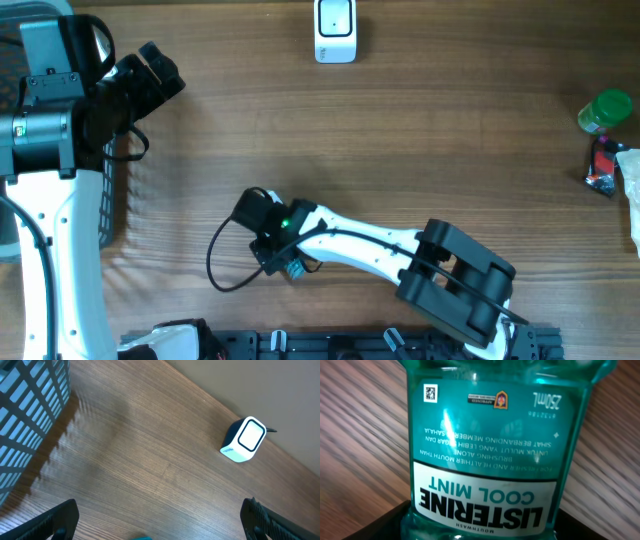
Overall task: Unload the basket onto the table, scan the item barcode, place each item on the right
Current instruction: 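Grasp the Listerine bottle with the right gripper and lift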
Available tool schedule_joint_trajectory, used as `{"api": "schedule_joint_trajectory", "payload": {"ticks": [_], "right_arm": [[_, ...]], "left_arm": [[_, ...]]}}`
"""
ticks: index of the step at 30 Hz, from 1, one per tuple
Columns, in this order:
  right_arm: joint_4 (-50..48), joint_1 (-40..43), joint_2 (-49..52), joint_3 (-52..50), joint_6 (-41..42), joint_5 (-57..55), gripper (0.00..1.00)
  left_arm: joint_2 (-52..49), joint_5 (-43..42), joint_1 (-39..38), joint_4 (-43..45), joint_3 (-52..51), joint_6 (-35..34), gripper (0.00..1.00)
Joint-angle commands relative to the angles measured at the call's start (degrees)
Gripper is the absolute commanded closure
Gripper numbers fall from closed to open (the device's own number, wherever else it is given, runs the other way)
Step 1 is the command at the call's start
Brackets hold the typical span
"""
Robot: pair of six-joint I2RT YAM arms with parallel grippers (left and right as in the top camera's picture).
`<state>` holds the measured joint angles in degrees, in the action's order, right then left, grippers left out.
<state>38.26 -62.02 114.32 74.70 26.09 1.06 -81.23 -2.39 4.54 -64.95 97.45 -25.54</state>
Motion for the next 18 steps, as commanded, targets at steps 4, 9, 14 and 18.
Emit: {"api": "schedule_joint_trajectory", "payload": {"ticks": [4,9,14,18], "right_arm": [[10.29,4.72,-1.81,10.23,2.84,3.56,0.40],[14.03,12.17,-4.74,16.59,5.73,17.00,0.40],[19.23,20.22,-4.85,18.86,6.86,21.53,0.41],[20.17,23.17,-4.85,18.88,4.96,17.64,0.40]], "left_arm": [[-0.22,0.57,0.31,0.11,0.28,0.74,0.00],[-0.22,0.57,0.31,0.11,0.28,0.74,0.00],[-0.22,0.57,0.31,0.11,0.28,0.74,0.00],[-0.22,0.57,0.31,0.11,0.28,0.74,0.00]]}}
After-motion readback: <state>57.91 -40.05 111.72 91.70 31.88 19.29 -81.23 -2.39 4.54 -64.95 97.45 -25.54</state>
